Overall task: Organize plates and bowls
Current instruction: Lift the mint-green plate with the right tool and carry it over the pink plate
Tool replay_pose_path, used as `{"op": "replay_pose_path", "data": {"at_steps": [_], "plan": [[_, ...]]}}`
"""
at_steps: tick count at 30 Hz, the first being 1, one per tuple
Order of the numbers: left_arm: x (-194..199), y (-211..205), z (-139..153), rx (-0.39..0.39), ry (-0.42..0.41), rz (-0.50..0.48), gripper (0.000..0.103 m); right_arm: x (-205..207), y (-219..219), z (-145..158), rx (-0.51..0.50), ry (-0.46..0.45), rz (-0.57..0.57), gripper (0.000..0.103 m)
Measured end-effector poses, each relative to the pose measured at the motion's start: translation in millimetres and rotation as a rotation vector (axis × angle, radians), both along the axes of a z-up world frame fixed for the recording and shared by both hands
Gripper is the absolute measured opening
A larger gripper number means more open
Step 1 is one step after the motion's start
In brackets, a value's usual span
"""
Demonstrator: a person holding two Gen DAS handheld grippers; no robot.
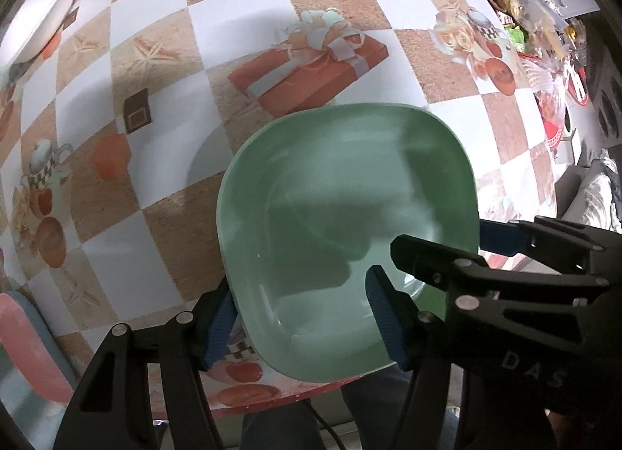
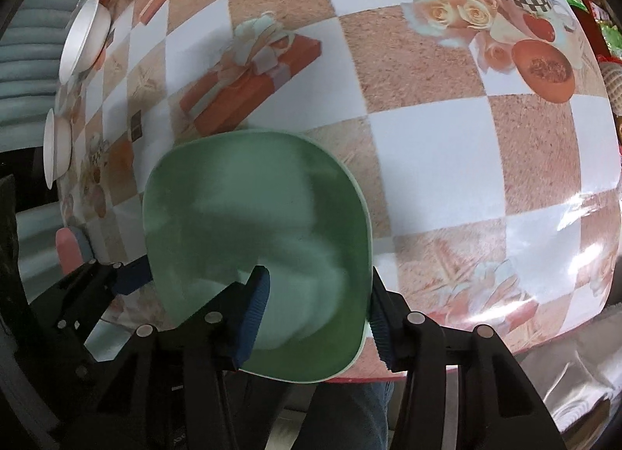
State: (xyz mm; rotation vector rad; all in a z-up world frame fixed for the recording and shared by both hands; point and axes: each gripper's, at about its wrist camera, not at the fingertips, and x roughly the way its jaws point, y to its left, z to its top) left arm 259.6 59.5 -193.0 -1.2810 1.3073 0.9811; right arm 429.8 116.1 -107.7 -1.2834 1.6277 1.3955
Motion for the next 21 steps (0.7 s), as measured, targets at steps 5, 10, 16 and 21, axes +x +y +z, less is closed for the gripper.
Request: {"op": "replay_pose_path", "data": {"at_steps": [5,10,16,21], "plan": [[-8.9,-9.6,7.9,0.005,0.000,0.004,0.068,-8.4,-1.4,5.5,0.021,-0.009,0.025,0.052],[-25.8,-16.6,17.1,0.018,0.003,0.007,0.068,-26.9,-1.0,9.3,0.041,-0.020,0.057,0.052],[-49.2,-20.9,30.2,0.029,0.012,0.041,0.068,-58.0,-3.3,12.9,0.050,-0.020,0.095,0.052],[-70.8,-23.8,40.5,0.049,0.006,0.068,0.068,-76.7,-12.6,18.5,0.053,-0.015,0.117,0.052]]}}
